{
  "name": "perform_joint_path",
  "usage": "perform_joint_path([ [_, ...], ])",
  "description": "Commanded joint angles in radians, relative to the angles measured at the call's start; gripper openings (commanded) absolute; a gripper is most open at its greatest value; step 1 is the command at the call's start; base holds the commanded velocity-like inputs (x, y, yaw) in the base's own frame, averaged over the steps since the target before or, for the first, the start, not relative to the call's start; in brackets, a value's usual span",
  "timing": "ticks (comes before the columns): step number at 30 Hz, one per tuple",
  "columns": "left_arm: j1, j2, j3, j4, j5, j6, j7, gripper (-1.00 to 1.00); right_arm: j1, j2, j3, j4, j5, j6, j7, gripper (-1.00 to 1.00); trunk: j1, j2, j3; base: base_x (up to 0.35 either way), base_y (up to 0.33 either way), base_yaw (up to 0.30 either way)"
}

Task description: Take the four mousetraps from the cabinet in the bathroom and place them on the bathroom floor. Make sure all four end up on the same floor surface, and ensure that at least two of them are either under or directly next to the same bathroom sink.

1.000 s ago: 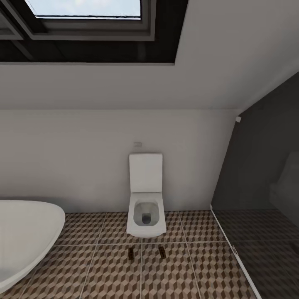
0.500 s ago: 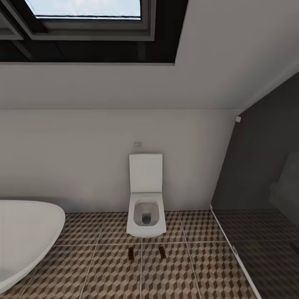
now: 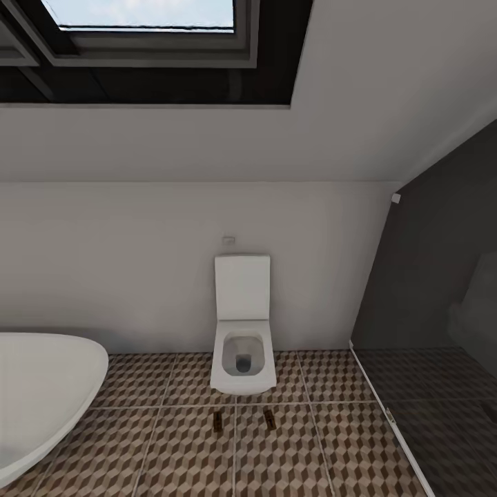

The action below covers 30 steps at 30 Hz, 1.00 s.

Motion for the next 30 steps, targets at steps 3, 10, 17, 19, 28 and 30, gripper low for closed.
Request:
perform_joint_path([
  [3,0.000,-0.001,-0.009,0.002,0.009,-0.006,-0.011,1.00,0.026,-0.001,0.009,0.001,-0.007,-0.001,0.024,1.00,0.001,-0.002,-0.002,0.000,0.000,0.000],
  [10,0.001,-0.002,-0.008,0.001,0.010,-0.007,-0.014,1.00,0.071,-0.002,0.008,0.000,-0.007,0.002,0.026,1.00,0.001,-0.002,-0.002,0.000,0.000,0.000],
  [17,0.001,-0.002,-0.007,0.000,0.011,-0.008,-0.009,1.00,0.079,0.000,0.007,-0.004,-0.008,0.013,-0.031,1.00,0.001,-0.002,-0.002,0.000,0.000,0.000],
  [19,0.001,-0.002,-0.007,-0.001,0.012,-0.008,-0.008,1.00,0.080,0.000,0.006,-0.005,-0.008,0.014,-0.045,1.00,0.001,-0.002,-0.002,0.000,0.000,0.000],
  [28,0.001,-0.013,-0.006,-0.003,0.010,-0.008,-0.008,1.00,0.081,0.001,0.004,-0.010,-0.010,0.011,-0.072,1.00,0.001,-0.002,-0.002,0.000,0.000,0.000],
  [30,0.001,-0.019,-0.006,-0.003,0.010,-0.008,-0.008,1.00,0.081,0.001,0.003,-0.012,-0.011,0.009,-0.072,1.00,0.001,-0.002,-0.002,0.000,0.000,0.000],
])
